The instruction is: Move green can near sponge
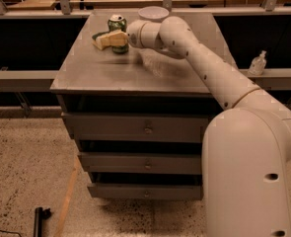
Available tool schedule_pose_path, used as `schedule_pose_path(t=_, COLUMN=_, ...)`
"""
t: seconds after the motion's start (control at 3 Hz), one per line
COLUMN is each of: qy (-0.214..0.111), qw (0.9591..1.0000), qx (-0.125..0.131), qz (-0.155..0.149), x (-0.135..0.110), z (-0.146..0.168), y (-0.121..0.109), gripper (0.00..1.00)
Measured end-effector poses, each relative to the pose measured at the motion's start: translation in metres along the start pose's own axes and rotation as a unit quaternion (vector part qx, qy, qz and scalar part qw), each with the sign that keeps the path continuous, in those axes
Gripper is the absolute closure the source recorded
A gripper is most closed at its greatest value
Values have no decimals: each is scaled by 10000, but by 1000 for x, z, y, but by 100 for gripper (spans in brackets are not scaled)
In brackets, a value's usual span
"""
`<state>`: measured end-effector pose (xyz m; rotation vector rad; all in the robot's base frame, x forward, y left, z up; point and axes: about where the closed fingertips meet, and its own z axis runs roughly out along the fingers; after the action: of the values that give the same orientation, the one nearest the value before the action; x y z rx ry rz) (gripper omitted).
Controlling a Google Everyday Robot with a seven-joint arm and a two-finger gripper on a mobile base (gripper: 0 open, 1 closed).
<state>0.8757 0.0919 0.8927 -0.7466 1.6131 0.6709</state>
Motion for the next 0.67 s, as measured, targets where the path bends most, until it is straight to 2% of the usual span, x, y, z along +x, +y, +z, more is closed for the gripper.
schedule_pose_path(t=0.33, qy=-58, qw=10000, qx=75, qz=-32, x=-9, z=-16, y=-12, gripper=0)
schedule_pose_path(t=0.67, qy=-100, qw=9993, qx=349, qz=-117, x=-21, z=-78, y=-57, gripper=0)
